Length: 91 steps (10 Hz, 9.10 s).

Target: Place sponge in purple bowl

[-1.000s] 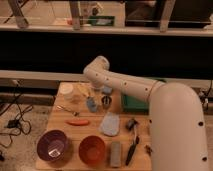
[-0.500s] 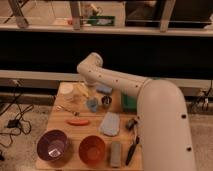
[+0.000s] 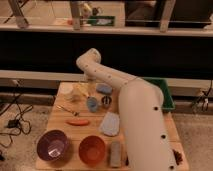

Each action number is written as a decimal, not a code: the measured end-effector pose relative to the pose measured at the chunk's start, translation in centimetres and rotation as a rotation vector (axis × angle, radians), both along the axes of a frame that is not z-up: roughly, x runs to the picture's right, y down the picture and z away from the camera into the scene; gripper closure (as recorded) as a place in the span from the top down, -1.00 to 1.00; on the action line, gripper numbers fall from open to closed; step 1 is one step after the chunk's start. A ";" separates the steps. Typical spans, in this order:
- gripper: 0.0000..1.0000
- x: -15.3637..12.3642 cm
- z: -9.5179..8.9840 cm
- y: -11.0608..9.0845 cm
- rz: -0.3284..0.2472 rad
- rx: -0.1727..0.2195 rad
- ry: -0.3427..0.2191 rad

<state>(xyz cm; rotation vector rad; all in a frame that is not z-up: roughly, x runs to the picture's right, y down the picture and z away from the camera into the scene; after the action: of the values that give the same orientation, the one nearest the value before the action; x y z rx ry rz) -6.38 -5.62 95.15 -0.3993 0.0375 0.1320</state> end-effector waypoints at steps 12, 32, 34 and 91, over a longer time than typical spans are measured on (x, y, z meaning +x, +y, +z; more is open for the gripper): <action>0.60 4.1 3.6 2.8 0.003 -0.030 0.105; 0.60 7.3 6.7 3.9 0.024 -0.162 0.279; 0.60 6.8 6.6 4.8 0.006 -0.184 0.280; -1.00 10.3 -10.8 0.7 0.720 -0.425 -0.225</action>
<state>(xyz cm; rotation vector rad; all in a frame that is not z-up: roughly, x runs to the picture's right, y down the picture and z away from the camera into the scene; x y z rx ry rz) 3.93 -4.96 84.32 -0.8386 -0.3089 0.7972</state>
